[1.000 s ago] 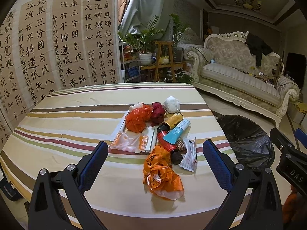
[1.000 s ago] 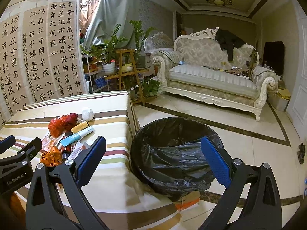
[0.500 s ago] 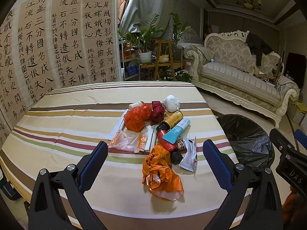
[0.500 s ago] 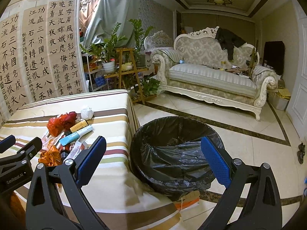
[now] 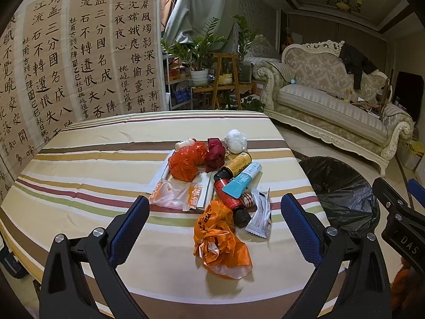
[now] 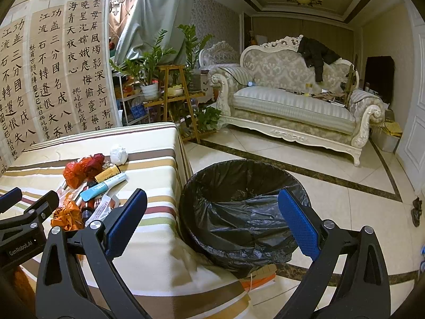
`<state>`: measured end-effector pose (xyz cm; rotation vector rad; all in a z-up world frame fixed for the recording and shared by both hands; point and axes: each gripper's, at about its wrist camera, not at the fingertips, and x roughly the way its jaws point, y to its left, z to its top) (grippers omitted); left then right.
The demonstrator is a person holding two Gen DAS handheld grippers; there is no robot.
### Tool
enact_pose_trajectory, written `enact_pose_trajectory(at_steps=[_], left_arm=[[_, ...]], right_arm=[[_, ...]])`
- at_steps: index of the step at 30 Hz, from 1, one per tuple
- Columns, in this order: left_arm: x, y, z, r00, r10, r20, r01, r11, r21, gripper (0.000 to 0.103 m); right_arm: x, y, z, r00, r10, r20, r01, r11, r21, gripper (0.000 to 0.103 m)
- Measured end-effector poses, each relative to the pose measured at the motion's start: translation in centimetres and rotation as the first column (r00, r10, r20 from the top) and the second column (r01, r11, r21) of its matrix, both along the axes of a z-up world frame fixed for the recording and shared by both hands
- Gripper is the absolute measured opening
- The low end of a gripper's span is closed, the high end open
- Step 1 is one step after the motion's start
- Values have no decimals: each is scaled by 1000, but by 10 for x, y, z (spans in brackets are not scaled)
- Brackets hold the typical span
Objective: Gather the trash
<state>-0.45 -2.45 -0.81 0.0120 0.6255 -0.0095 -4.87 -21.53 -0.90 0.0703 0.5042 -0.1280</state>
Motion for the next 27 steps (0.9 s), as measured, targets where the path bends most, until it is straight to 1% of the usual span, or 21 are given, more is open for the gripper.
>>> enact_pose_trajectory(at_steps=[27], left_arm=[[4, -5, -4, 999, -21, -31, 21, 1000, -4, 96]], right_arm=[[3, -5, -6, 1000, -2, -21, 2, 1000, 12, 96]])
